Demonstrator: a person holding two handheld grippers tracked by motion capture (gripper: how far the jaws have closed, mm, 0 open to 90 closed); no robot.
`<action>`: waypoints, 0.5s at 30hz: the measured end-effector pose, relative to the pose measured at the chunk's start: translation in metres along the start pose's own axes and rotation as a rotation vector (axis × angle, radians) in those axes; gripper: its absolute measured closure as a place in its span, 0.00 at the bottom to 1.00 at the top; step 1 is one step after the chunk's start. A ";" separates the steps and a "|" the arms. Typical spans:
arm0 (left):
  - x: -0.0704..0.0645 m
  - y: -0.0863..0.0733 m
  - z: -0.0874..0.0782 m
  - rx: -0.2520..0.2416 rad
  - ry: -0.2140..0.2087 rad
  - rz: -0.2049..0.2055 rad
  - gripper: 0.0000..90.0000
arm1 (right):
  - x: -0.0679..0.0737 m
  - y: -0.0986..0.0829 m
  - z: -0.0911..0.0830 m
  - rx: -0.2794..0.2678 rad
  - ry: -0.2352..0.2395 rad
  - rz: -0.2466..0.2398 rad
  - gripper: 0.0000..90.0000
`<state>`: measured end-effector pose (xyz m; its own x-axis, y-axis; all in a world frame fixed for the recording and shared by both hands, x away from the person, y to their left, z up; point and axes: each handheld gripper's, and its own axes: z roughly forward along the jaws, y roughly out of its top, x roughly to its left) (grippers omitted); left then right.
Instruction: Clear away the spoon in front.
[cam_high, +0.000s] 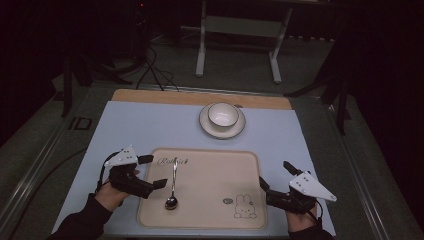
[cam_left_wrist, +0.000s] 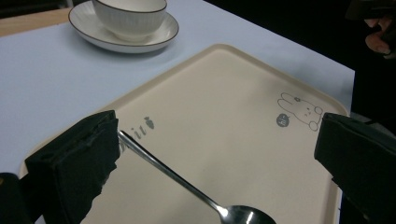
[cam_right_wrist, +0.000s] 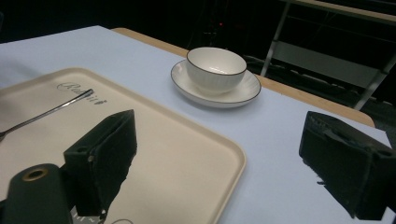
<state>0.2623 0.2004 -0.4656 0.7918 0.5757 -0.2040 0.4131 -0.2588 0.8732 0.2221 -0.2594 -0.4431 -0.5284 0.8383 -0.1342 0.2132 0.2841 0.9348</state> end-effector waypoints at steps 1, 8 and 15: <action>0.000 -0.002 0.000 -0.004 -0.002 0.001 0.00 | 0.000 0.000 0.000 0.000 0.000 0.000 0.12; -0.004 -0.012 0.003 0.007 -0.001 0.021 0.00 | 0.001 0.000 0.001 0.003 0.002 -0.006 0.12; -0.003 -0.019 0.012 0.021 -0.008 0.036 0.00 | -0.001 -0.001 0.001 0.006 0.002 0.003 0.12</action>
<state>0.2577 0.1944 -0.4872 0.8098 0.5597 -0.1758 0.3935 -0.2959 0.8704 0.2235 -0.2603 -0.4440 -0.5293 0.8383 -0.1307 0.2199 0.2844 0.9331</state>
